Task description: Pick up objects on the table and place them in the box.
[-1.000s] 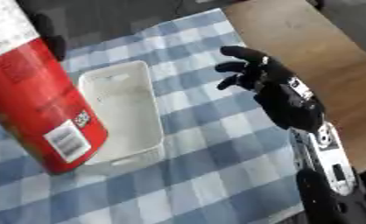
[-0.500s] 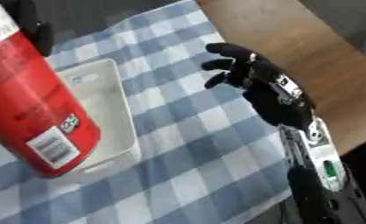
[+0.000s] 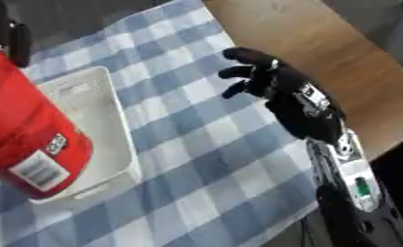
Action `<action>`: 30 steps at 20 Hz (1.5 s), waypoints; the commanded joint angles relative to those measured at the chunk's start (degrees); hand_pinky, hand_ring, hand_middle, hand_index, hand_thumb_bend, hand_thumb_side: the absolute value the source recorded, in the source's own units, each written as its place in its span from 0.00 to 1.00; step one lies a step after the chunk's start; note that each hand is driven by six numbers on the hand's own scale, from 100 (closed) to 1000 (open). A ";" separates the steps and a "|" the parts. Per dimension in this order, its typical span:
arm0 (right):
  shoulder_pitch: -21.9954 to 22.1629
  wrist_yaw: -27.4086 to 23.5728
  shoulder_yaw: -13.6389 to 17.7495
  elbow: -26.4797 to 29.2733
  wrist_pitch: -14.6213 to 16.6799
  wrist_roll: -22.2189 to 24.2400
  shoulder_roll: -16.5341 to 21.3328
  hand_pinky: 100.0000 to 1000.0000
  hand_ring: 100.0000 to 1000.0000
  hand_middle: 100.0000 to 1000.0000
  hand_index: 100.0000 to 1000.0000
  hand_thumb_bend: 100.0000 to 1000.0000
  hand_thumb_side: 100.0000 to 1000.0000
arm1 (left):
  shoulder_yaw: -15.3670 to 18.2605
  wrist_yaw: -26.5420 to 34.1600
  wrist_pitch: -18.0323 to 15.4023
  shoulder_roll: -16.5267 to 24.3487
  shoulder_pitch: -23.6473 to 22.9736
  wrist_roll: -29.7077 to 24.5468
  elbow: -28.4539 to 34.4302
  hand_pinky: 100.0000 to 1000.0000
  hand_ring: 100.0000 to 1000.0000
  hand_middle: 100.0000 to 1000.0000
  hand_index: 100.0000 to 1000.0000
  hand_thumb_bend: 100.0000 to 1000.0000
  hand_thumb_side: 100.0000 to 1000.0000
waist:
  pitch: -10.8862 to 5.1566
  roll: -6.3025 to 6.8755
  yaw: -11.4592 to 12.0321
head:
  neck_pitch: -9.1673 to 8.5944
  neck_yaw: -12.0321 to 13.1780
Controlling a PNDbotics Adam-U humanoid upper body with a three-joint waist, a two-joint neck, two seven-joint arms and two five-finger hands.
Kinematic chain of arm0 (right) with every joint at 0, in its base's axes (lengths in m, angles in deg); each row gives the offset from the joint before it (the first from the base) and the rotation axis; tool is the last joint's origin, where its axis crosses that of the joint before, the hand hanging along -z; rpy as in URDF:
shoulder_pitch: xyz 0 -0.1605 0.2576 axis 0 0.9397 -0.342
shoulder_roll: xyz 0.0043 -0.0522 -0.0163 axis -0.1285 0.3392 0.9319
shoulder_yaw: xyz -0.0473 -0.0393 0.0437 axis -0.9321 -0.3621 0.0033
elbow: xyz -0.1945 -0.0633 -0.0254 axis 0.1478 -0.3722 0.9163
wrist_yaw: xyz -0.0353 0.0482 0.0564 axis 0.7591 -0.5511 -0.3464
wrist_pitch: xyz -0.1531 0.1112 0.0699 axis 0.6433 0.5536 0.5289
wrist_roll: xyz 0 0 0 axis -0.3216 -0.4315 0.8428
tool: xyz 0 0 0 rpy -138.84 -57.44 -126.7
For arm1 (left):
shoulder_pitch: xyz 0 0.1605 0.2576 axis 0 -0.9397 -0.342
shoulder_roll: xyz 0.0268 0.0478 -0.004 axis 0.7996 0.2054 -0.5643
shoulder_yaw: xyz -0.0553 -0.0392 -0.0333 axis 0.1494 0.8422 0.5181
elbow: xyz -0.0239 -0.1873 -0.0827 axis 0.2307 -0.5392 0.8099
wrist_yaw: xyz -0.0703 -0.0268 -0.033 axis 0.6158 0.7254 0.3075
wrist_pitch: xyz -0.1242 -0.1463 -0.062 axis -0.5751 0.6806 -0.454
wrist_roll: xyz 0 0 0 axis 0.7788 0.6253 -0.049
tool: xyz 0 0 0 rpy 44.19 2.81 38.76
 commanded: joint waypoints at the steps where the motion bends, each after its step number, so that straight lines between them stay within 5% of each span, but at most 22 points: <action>1: -0.92 0.34 -0.20 0.75 6.73 6.36 1.05 0.70 0.84 0.92 0.91 0.00 1.00 | 0.97 -1.29 -1.61 2.49 0.79 -0.69 -1.46 0.00 0.00 0.10 0.35 0.17 0.43 | -0.71 -0.49 -0.21 | -0.83 0.65; 18: -0.85 0.84 -0.94 0.56 7.08 6.36 1.63 0.71 0.84 0.92 0.91 0.00 1.00 | 0.54 -0.41 -5.63 2.50 4.31 -7.33 -15.12 0.05 0.00 0.10 0.34 0.11 0.48 | -0.55 0.20 -1.07 | -0.67 1.20; 30: -0.62 1.09 -1.32 0.51 7.31 6.36 1.87 0.71 0.85 0.93 0.91 0.00 1.00 | 0.30 -2.08 -6.47 2.88 4.64 -11.28 -18.39 0.32 0.00 0.17 0.40 0.08 0.51 | -0.43 0.20 -1.03 | -0.56 1.59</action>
